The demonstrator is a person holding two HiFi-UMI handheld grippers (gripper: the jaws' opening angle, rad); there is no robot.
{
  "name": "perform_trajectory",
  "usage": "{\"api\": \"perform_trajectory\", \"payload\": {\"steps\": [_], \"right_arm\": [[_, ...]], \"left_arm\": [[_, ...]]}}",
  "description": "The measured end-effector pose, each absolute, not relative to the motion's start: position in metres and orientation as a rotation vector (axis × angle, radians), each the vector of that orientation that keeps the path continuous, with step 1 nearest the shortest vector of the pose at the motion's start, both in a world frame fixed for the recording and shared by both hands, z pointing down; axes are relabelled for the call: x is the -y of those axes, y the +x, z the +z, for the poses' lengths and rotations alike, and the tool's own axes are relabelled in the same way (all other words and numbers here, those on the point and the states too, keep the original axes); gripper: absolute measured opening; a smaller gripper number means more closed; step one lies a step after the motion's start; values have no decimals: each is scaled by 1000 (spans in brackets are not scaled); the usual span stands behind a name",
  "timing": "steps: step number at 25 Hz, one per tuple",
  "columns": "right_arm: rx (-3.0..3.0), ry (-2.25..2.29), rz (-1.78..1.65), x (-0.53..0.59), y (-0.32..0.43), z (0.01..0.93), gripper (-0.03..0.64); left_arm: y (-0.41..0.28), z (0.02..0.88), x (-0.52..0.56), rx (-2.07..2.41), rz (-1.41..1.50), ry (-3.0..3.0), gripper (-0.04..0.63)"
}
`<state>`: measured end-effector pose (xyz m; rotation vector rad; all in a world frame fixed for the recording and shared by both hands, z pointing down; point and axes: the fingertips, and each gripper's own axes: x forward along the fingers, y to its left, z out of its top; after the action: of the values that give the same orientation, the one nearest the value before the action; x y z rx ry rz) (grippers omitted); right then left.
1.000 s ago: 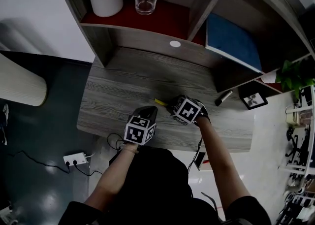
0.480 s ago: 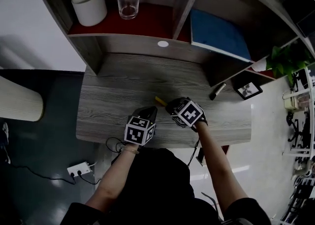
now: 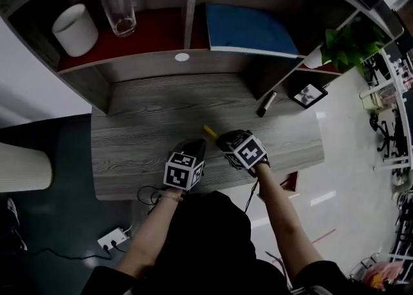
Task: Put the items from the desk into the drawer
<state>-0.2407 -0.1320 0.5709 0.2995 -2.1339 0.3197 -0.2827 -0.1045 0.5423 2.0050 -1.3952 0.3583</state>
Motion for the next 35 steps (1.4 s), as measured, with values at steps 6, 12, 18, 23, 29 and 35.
{"api": "perform_trajectory", "payload": {"steps": [6, 12, 18, 23, 29, 35], "right_arm": [[2146, 481, 421, 136, -209, 566, 55], [2135, 556, 466, 132, -173, 567, 55], [2133, 674, 547, 129, -137, 561, 55], [2114, 787, 600, 127, -99, 559, 55], [2086, 916, 663, 118, -58, 557, 55], [2056, 1032, 725, 106, -21, 554, 57]], "left_arm": [[-253, 543, 113, 1301, 405, 2079, 11], [-210, 543, 118, 1191, 447, 2157, 11], [-170, 541, 119, 1084, 489, 2217, 11], [-132, 541, 117, 993, 517, 2272, 11], [-93, 540, 110, 896, 559, 2315, 11], [-51, 540, 98, 793, 602, 2361, 11]]}}
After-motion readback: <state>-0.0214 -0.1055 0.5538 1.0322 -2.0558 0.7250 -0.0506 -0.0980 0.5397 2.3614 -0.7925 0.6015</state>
